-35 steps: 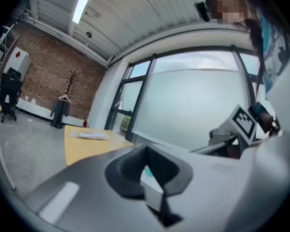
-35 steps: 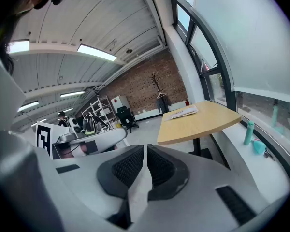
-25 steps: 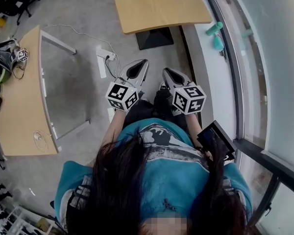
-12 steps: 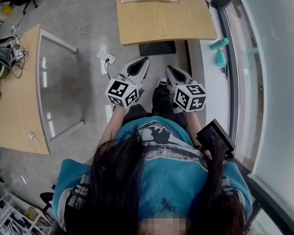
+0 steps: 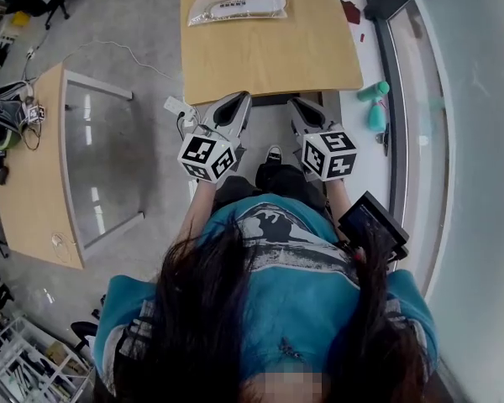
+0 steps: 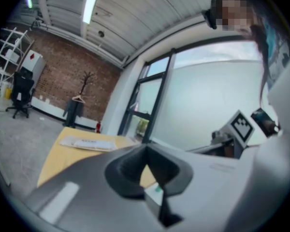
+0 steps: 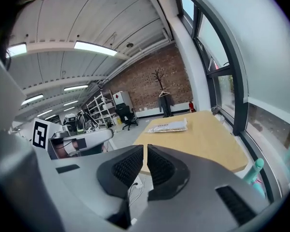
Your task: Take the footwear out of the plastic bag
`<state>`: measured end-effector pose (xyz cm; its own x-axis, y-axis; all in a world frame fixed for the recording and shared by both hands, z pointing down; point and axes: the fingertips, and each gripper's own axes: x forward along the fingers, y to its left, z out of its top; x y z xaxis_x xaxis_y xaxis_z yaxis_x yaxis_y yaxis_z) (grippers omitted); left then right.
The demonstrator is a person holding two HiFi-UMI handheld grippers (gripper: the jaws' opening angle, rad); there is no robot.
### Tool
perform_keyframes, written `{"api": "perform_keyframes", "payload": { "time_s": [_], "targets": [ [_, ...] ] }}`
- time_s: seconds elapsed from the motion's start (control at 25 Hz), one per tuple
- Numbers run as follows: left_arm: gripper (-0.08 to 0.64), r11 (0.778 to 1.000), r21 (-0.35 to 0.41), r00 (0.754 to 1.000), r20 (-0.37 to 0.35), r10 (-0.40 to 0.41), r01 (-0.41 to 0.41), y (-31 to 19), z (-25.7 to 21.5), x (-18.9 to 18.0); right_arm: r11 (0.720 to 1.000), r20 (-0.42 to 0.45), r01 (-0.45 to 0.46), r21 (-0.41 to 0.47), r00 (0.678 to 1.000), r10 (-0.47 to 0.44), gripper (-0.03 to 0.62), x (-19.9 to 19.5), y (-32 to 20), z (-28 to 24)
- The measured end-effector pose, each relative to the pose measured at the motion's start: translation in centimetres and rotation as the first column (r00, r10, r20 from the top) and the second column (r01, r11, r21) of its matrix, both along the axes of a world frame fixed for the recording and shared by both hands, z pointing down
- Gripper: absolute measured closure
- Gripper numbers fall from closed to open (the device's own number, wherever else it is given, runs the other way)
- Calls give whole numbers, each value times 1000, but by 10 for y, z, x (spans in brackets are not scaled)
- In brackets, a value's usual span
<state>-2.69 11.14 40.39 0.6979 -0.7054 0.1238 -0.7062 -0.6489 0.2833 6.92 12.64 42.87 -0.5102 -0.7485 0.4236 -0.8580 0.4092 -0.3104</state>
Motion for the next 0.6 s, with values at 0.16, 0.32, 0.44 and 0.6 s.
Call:
{"api": "perform_keyframes", "payload": {
  "time_s": [0.16, 0.32, 0.44, 0.6],
  "targets": [
    [558, 1000, -22, 999, 33, -5, 6, -6, 5, 11, 1000, 31, 5, -23, 999, -4, 560, 12, -15, 7],
    [558, 998, -60, 997, 73, -19, 23, -11, 16, 13, 998, 73, 14, -61, 997, -10, 558, 17, -29, 21],
    [558, 995, -88, 996, 87, -32, 40, -18, 24, 10, 996, 89, 25, -90, 996, -17, 558, 16, -40, 33],
    [558, 994, -106, 996, 83, -16, 25, -32, 28, 8, 994, 95, 12, -111, 995, -1, 558, 15, -45, 36]
  ]
}}
